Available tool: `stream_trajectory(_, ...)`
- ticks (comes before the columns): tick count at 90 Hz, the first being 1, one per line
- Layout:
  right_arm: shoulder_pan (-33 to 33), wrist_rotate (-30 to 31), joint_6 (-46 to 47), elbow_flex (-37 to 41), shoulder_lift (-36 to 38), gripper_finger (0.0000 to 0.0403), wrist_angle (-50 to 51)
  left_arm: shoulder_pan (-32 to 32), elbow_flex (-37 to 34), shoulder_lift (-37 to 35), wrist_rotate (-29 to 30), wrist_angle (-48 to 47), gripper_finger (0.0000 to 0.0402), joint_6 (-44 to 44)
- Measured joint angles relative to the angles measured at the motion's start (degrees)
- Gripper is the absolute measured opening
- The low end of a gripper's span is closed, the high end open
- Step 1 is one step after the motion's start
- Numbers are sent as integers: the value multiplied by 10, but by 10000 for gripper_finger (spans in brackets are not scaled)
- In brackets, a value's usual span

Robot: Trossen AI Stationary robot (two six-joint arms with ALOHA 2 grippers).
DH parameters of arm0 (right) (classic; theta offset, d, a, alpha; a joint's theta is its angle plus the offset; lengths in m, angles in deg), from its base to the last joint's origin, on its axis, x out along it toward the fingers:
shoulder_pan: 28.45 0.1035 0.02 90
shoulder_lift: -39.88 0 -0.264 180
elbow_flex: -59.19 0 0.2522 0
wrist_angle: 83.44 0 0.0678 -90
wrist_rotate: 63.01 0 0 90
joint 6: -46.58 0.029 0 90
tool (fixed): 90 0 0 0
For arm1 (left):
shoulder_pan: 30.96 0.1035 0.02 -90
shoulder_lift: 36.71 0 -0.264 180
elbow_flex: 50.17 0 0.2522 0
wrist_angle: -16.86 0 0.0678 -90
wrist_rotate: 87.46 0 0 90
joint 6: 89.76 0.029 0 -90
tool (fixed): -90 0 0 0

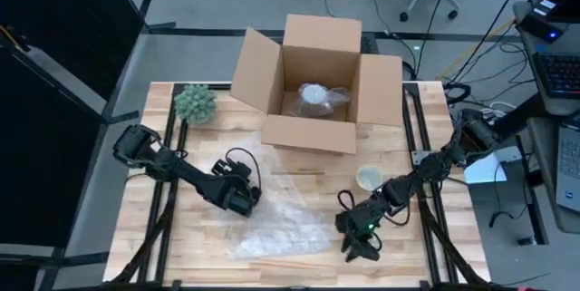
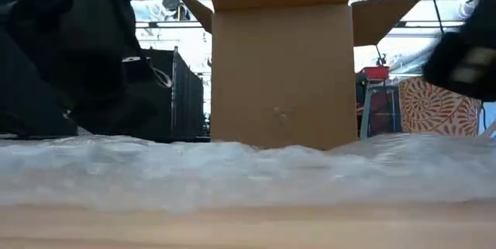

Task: Wrap mug
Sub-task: Wrap the orange mug with bubble wrap

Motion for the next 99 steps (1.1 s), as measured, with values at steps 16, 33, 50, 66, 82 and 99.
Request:
stream_trajectory(16, 35, 199, -168, 0, -21, 160, 40, 0, 0, 0, -5, 6, 0, 3)
stream_trajectory(33, 47, 285, -177, 0, -50, 160, 113, 0, 0, 0, -8, 6, 0, 3)
stream_trajectory(50, 36, 262, -163, -1, -108, 160, 57, 1, 0, 0, -4, 14, 0, 3)
stream_trajectory(66, 52, 97, -76, -4, -136, 160, 11, 9, 0, 0, -4, 16, 0, -2)
stream_trajectory(82, 72, -83, 47, 2, -130, 160, -75, 24, 2, 0, -5, 23, 0, 1)
stream_trajectory(99, 70, -188, 143, 1, -99, 160, -228, 30, 1, 0, -1, 22, 0, 3)
